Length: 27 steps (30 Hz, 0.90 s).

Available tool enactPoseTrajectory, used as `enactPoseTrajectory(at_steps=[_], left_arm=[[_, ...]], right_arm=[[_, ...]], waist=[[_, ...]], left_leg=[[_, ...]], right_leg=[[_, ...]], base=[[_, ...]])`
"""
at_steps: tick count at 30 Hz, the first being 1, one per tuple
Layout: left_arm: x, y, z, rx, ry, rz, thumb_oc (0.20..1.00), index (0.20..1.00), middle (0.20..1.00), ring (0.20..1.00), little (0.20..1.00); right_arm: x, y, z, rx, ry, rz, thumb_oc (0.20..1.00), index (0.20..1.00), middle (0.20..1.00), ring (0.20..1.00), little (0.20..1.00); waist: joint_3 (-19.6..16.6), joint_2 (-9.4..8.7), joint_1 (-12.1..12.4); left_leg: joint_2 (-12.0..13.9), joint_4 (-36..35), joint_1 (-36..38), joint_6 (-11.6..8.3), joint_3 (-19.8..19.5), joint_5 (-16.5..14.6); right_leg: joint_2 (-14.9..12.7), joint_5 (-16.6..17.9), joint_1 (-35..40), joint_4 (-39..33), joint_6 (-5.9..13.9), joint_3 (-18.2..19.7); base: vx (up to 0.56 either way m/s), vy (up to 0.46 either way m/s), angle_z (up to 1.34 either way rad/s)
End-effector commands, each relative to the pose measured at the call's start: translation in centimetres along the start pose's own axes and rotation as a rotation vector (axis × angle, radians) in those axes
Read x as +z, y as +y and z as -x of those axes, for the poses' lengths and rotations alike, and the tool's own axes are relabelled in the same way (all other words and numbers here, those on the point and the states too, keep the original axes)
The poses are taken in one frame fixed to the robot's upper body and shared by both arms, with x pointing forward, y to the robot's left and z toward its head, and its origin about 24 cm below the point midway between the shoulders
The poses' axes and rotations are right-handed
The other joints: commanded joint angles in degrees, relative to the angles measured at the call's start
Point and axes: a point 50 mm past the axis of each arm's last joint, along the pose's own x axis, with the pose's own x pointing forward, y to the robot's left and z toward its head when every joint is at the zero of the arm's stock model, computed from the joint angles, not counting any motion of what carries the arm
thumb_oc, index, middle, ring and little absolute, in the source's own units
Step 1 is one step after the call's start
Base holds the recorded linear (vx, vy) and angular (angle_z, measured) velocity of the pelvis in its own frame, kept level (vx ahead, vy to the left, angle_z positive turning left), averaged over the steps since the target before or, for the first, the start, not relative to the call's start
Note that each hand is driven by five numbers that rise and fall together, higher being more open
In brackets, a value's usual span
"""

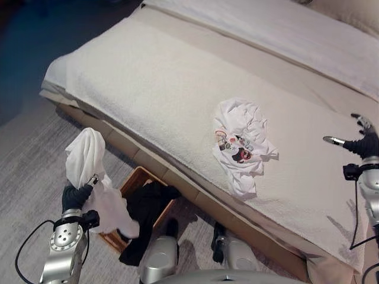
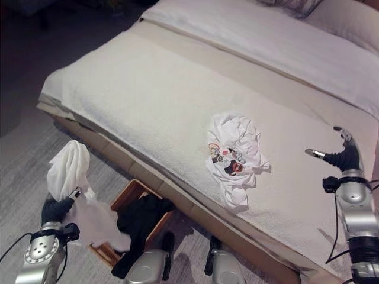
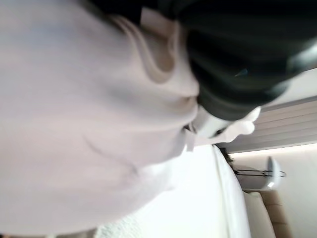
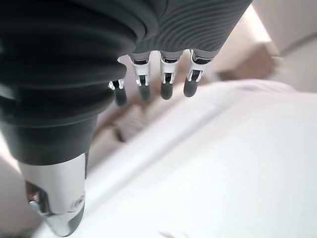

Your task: Pick up clothes into the bucket

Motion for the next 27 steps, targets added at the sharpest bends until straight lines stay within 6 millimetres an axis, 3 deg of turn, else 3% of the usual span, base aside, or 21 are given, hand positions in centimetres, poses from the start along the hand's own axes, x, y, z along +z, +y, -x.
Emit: enactPoseTrajectory(at_steps=[1,7,9,14,16,17,18,21,22,27], left_arm=[[3.6,1.8,-1.5,0.056,-0.181,-0.099,0.2,0.2,0.2,0.2,0.2],[1.5,1.6,-3.6,0.097,-0.074,-0.219,0.2,0.2,0.2,0.2,0.2],[0.7,1.5,-4.6,0.129,-0.027,-0.258,0.2,0.2,0.2,0.2,0.2],[0.7,1.8,-5.7,0.191,-0.014,-0.311,0.2,0.2,0.2,0.2,0.2],[1.4,2.4,-6.9,0.231,-0.021,-0.449,0.2,0.2,0.2,0.2,0.2],[1.6,2.4,-7.2,0.23,-0.028,-0.489,0.533,0.533,0.533,0.533,0.533],[1.4,2.8,-7.4,0.238,-0.011,-0.535,1.0,1.0,1.0,1.0,1.0],[1.7,3.5,-8.0,0.247,0.005,-0.619,1.0,1.0,1.0,1.0,1.0],[2.0,4.0,-8.5,0.258,0.014,-0.689,1.0,1.0,1.0,1.0,1.0],[1.7,4.5,-8.7,0.294,0.05,-0.749,1.0,1.0,1.0,1.0,1.0]], right_arm=[[2.6,-1.2,-1.8,-0.103,-0.079,0.006,1.0,1.0,1.0,1.0,1.0],[3.0,-0.9,-2.7,-0.14,-0.07,-0.004,1.0,1.0,1.0,1.0,1.0],[4.0,-0.6,-3.0,-0.149,-0.1,-0.028,1.0,1.0,1.0,1.0,1.0],[5.2,-0.1,-3.3,-0.154,-0.141,-0.049,1.0,1.0,1.0,1.0,1.0],[7.2,0.1,-3.7,-0.166,-0.205,-0.074,1.0,1.0,1.0,1.0,1.0],[7.7,0.2,-3.9,-0.171,-0.221,-0.084,1.0,1.0,1.0,1.0,1.0],[8.3,0.1,-4.0,-0.174,-0.239,-0.087,1.0,1.0,1.0,1.0,1.0],[9.5,0.2,-4.5,-0.176,-0.268,-0.08,1.0,1.0,1.0,1.0,1.0],[11.0,0.3,-4.9,-0.174,-0.306,-0.072,1.0,1.0,1.0,1.0,1.0],[14.0,0.4,-5.3,-0.184,-0.386,-0.083,1.0,1.0,1.0,1.0,1.0]], waist=[[0.3,-0.45,0.1],[4.0,-0.34,0.4],[6.0,-0.89,0.2],[7.5,-1.66,0.0],[9.5,-2.57,-0.4],[10.0,-2.72,-0.6],[10.4,-3.06,-0.8],[10.4,-3.52,-1.3],[10.4,-3.98,-1.6],[10.4,-4.4,-2.3]], left_leg=[[0.1,4.4,-6.2,-2.18,-3.8,-1.0],[0.5,7.4,-9.6,-2.21,-3.9,-1.6],[0.7,9.1,-11.6,-2.18,-3.9,-1.7],[0.8,11.1,-14.2,-2.12,-3.8,-2.0],[1.0,13.5,-17.2,-2.06,-3.6,-2.2],[1.1,13.9,-17.9,-2.03,-3.6,-2.2],[1.1,14.5,-18.8,-1.97,-3.5,-2.3],[1.3,15.6,-21.2,-1.93,-3.3,-2.4],[1.4,16.5,-23.2,-1.89,-3.3,-2.5],[1.4,19.0,-27.6,-1.74,-3.0,-2.8]], right_leg=[[-3.4,-4.6,1.0,5.4,2.83,-1.9],[-3.5,-5.3,-2.6,8.2,2.52,-1.3],[-3.4,-5.5,-4.7,9.5,2.35,-0.8],[-3.3,-5.8,-7.4,11.2,2.14,-0.2],[-3.1,-5.9,-10.4,13.0,1.98,0.4],[-3.1,-5.9,-11.2,13.5,1.97,0.5],[-3.0,-5.8,-12.2,13.8,1.98,0.6],[-2.7,-5.7,-14.5,14.4,1.93,1.1],[-2.5,-5.5,-16.5,14.7,1.96,1.4],[-2.2,-5.2,-20.8,16.0,1.79,2.3]], base=[[-0.08,0.02,0.17],[-0.05,0.02,0.05],[-0.08,0.013,0.01],[-0.05,0.008,-0.01],[-0.09,0.015,-0.03],[-0.09,0.028,-0.06],[-0.06,0.033,-0.08],[-0.04,0.024,-0.07],[-0.05,0.024,-0.1],[-0.03,0.026,-0.07]])
